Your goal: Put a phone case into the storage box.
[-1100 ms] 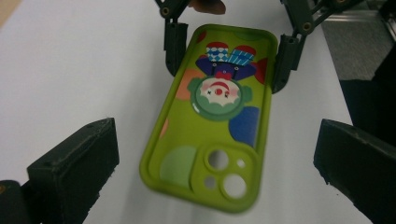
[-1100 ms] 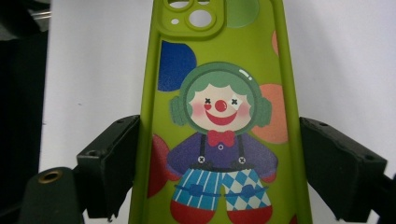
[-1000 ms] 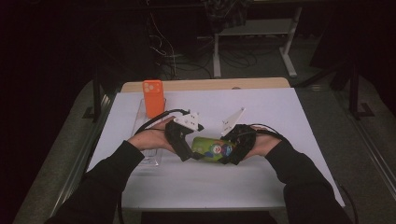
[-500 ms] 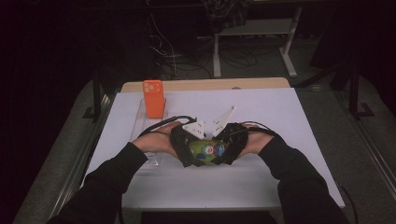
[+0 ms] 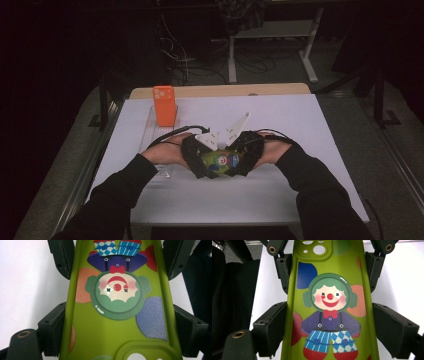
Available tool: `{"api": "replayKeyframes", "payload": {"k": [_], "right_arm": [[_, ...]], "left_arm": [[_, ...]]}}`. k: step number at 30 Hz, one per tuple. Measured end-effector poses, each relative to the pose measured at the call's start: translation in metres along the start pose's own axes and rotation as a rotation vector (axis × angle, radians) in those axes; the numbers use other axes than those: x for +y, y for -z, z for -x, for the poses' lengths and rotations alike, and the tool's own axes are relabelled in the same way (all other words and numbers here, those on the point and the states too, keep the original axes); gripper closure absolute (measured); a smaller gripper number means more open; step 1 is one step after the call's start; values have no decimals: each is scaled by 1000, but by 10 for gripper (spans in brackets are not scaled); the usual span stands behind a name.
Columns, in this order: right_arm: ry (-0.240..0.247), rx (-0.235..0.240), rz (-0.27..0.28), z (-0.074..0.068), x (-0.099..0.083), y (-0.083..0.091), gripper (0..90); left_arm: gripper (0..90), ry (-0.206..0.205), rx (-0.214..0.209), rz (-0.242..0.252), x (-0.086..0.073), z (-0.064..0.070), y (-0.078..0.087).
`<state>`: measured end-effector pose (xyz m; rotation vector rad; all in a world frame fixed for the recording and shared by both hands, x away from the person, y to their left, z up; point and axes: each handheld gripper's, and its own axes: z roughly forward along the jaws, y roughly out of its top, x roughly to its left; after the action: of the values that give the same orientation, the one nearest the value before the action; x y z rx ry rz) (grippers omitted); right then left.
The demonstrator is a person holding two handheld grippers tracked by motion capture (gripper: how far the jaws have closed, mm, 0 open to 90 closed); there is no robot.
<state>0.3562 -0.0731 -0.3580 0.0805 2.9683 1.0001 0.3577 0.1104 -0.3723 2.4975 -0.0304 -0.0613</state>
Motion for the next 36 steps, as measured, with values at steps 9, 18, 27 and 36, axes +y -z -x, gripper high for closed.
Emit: {"api": "replayKeyframes", "payload": {"k": [9, 18, 27, 36], "right_arm": [[-48, -1, 56, 0, -8, 1, 61], [-206, -109, 121, 3, -33, 17, 3], [-450, -220, 146, 1, -59, 22, 0], [-522, -347, 124, -12, -74, 11, 0]], "left_arm": [[157, 20, 25, -14, 0, 1, 0], [157, 168, 138, -56, -8, 2, -3], [157, 292, 235, -73, -11, 2, 1], [158, 427, 326, -32, -13, 0, 5]]}}
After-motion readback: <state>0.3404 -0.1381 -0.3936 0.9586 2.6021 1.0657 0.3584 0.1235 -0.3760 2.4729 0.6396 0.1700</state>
